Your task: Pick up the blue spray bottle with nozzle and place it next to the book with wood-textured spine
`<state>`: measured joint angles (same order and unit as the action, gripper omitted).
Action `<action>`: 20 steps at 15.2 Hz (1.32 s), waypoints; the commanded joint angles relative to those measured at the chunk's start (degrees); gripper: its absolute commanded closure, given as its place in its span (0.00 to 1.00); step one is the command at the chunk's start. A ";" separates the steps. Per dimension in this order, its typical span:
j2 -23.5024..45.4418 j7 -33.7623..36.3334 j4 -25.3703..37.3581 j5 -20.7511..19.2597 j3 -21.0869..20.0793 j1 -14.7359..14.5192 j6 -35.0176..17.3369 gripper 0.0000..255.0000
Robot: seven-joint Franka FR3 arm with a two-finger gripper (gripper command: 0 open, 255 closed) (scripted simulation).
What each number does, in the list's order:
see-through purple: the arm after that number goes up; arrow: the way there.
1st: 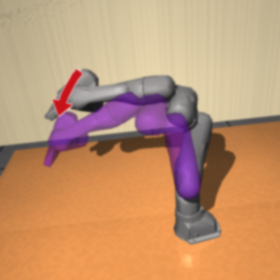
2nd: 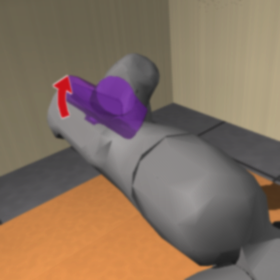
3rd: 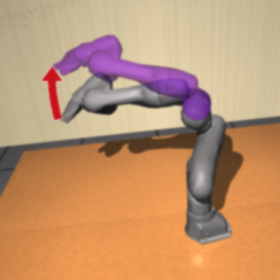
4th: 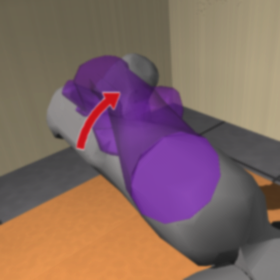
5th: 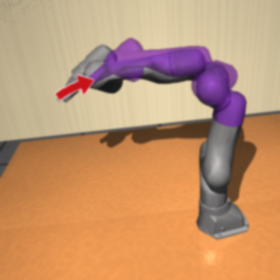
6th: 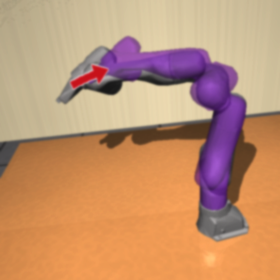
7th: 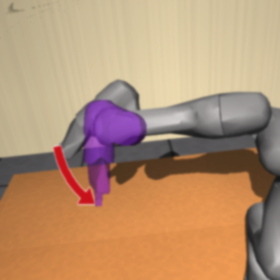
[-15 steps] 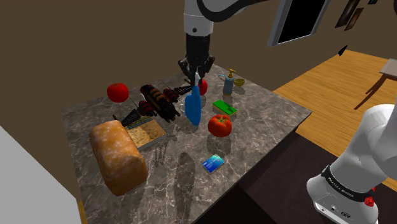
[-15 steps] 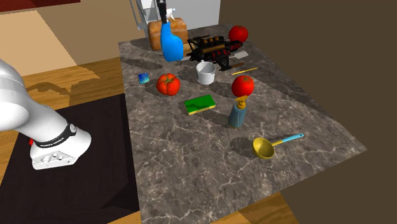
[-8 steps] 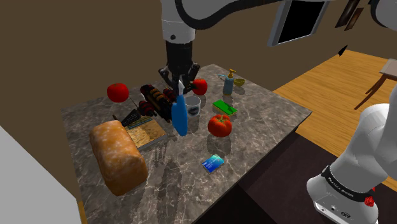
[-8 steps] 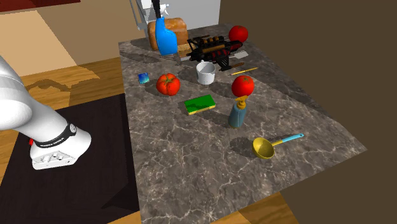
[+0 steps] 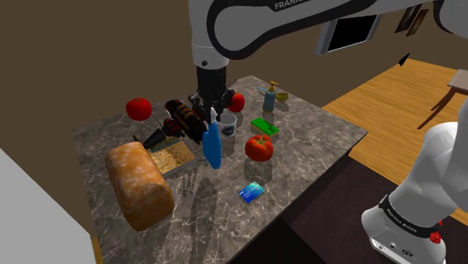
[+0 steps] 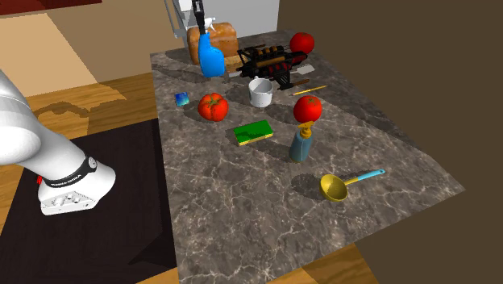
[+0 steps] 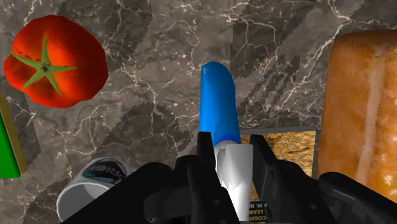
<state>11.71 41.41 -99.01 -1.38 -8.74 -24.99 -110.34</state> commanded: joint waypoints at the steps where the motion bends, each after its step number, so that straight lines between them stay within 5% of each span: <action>1: 0.47 0.03 -0.95 -0.08 0.02 -0.01 -1.46 1.00; 12: 1.26 0.11 -3.11 -0.23 0.07 -0.02 -4.41 1.00; 13: 1.26 0.11 -3.11 -0.23 0.06 -0.03 -4.41 0.00; 20: 0.35 -0.01 -0.44 -0.06 0.02 0.01 -0.83 0.00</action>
<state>12.38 41.46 -100.73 -1.50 -8.71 -25.00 -112.80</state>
